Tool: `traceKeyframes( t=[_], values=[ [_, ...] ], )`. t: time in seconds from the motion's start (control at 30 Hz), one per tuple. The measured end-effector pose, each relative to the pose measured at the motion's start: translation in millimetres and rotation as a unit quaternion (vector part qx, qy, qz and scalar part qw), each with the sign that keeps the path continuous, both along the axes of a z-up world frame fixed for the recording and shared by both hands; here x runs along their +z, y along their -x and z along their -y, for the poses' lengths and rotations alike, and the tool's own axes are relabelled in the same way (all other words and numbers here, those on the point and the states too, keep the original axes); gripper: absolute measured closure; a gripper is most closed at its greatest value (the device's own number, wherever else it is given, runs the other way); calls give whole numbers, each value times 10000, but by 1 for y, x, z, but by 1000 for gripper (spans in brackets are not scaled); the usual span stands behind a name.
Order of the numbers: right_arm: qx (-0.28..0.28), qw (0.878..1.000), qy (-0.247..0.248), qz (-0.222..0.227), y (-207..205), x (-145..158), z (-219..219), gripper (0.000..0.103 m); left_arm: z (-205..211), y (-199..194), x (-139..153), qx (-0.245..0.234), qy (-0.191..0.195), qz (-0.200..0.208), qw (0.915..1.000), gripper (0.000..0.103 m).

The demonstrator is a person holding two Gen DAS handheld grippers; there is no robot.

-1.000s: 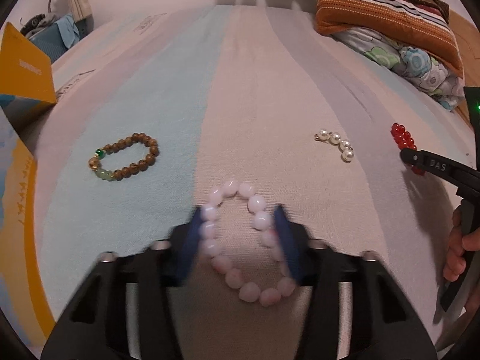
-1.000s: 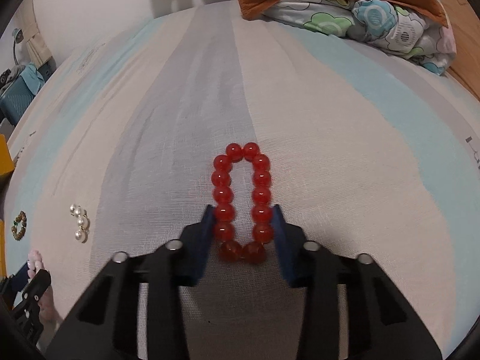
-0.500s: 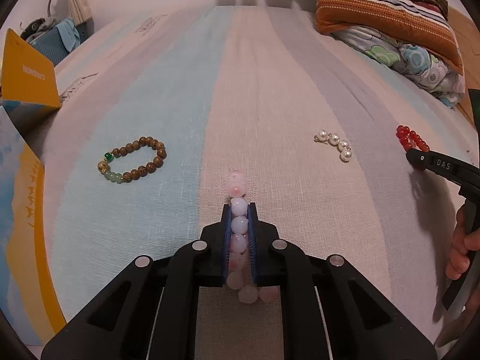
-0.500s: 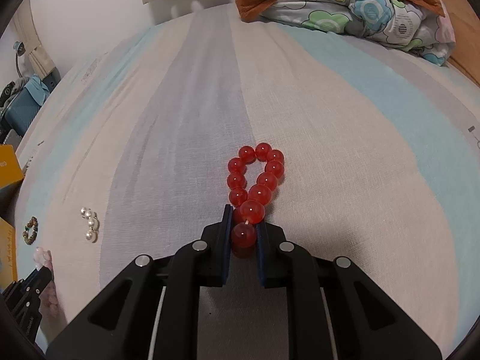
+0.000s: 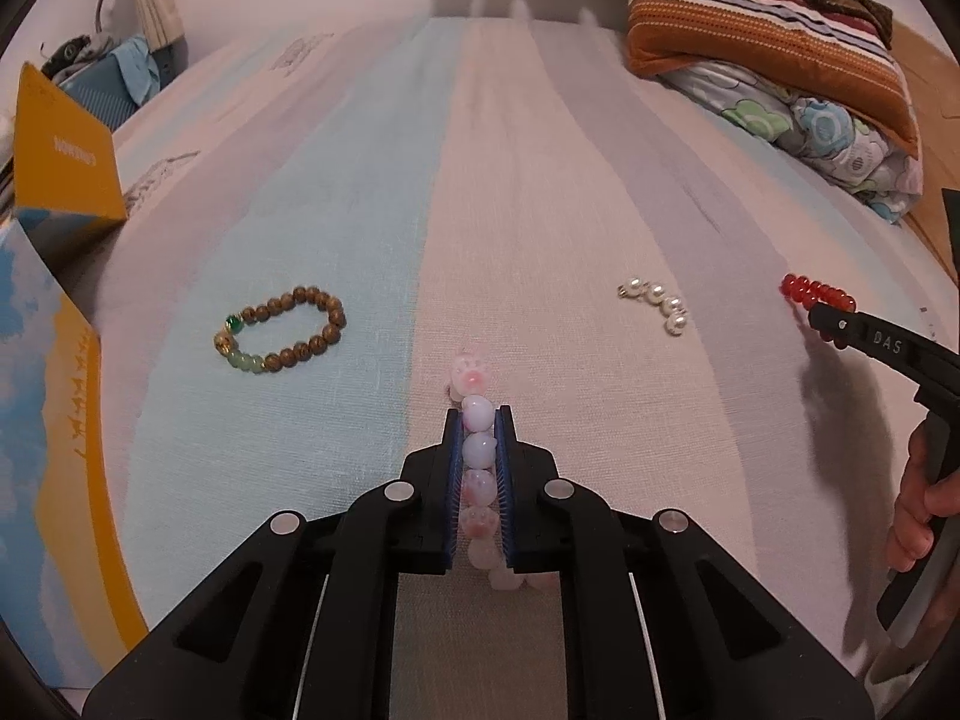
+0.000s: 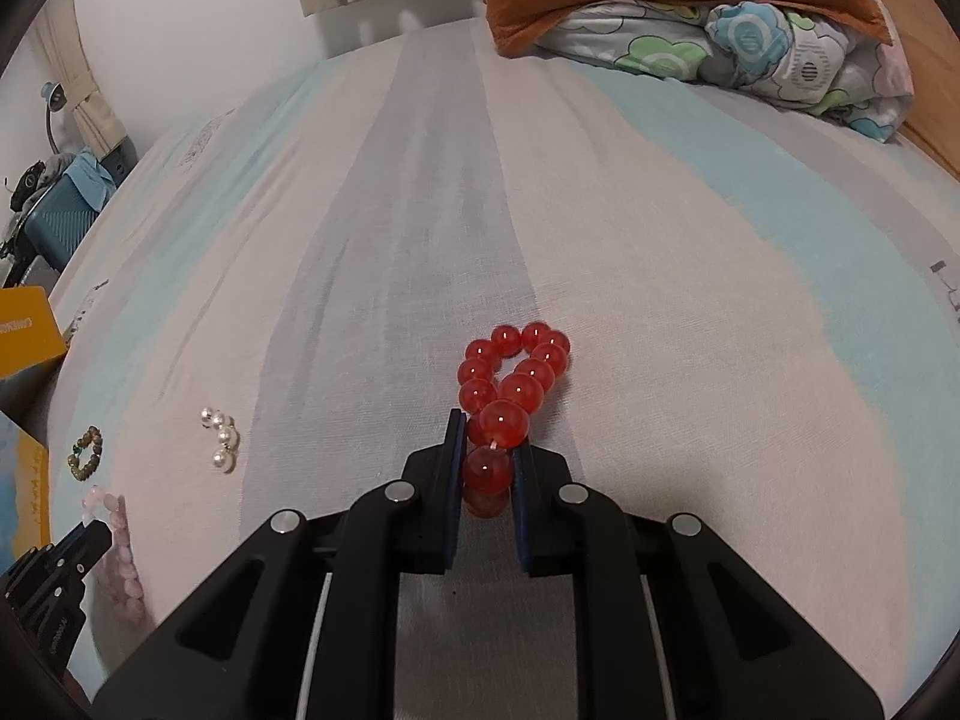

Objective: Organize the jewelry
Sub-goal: 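Lift both held bracelets and carry them over the white box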

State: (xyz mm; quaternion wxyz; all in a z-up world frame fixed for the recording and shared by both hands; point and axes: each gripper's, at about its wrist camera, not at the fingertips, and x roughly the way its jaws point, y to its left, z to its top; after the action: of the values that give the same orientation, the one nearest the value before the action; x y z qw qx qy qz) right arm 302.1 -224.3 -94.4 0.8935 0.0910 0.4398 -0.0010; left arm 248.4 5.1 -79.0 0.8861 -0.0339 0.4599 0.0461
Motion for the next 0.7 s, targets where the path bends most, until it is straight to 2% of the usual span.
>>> traceKeyframes(
  t=[0.37,0.7],
  values=[
    [92,9999,1,138,18,34,-1,90,9,15,35,-250,14,134,9996,94],
    [127,9997,-6,185,40,59,5,90,10,38,53,-324,126,90,9994,94]
  ],
)
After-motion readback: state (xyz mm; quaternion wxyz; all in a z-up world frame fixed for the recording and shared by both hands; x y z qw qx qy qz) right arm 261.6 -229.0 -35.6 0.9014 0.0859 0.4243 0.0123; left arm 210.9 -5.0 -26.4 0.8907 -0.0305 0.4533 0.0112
